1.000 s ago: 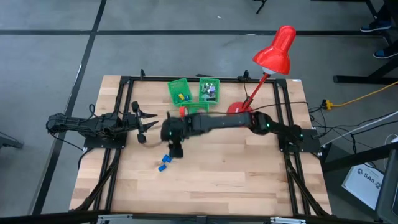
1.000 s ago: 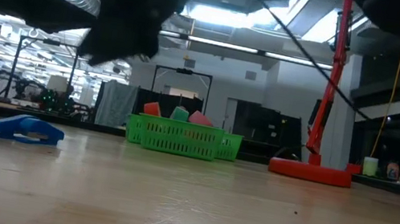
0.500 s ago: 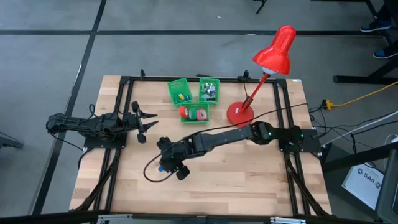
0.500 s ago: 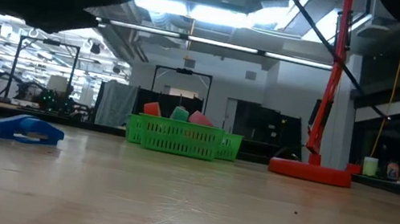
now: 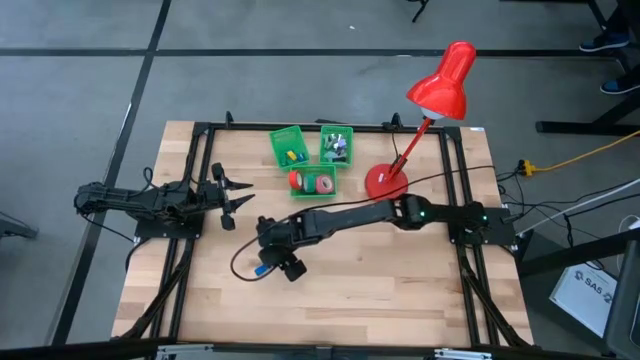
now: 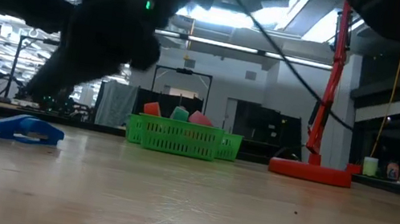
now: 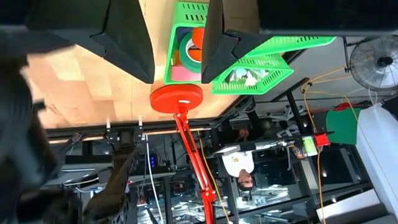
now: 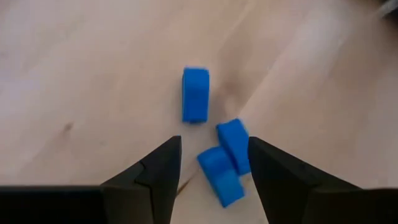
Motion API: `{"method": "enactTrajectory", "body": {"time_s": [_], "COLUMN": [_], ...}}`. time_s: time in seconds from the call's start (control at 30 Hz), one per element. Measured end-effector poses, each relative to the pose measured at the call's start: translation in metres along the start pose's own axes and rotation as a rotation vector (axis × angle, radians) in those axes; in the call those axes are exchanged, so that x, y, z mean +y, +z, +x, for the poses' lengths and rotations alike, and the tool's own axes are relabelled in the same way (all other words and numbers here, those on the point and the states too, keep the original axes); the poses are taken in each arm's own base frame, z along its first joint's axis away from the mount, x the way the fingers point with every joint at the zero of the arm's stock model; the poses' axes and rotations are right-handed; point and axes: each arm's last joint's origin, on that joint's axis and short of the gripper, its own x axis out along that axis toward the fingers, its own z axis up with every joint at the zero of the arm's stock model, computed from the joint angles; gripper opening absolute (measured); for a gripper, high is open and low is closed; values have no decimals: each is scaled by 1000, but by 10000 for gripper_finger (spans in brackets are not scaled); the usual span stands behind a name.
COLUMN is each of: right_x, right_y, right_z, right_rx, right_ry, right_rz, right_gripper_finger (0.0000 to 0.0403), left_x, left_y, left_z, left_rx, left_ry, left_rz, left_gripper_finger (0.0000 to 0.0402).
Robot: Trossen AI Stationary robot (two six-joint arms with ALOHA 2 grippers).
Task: Pick and place Stapler, Stapler remover, tape
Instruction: Put the blue stapler into the left green bin
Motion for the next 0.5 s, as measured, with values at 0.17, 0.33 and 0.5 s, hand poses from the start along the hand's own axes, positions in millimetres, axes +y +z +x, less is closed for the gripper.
{"method": "enactTrajectory", "body": {"time_s": [0.17, 0.33, 0.5], "right_x": [0, -1, -2], "right_y": [-15, -15, -16], "right_z": [20, 21, 21], "right_rx": [46, 45, 45], "right_ry": [20, 21, 20], "right_rz": [11, 13, 16], "right_gripper_finger": [191, 191, 180], "left_x": [0, 0, 0], "left_y": [0, 0, 0], "left_z": [0, 0, 0], "left_rx": [0, 0, 0], "left_ry": [0, 0, 0], "left_rz": [0, 0, 0], "left_gripper_finger": [128, 128, 128]}}
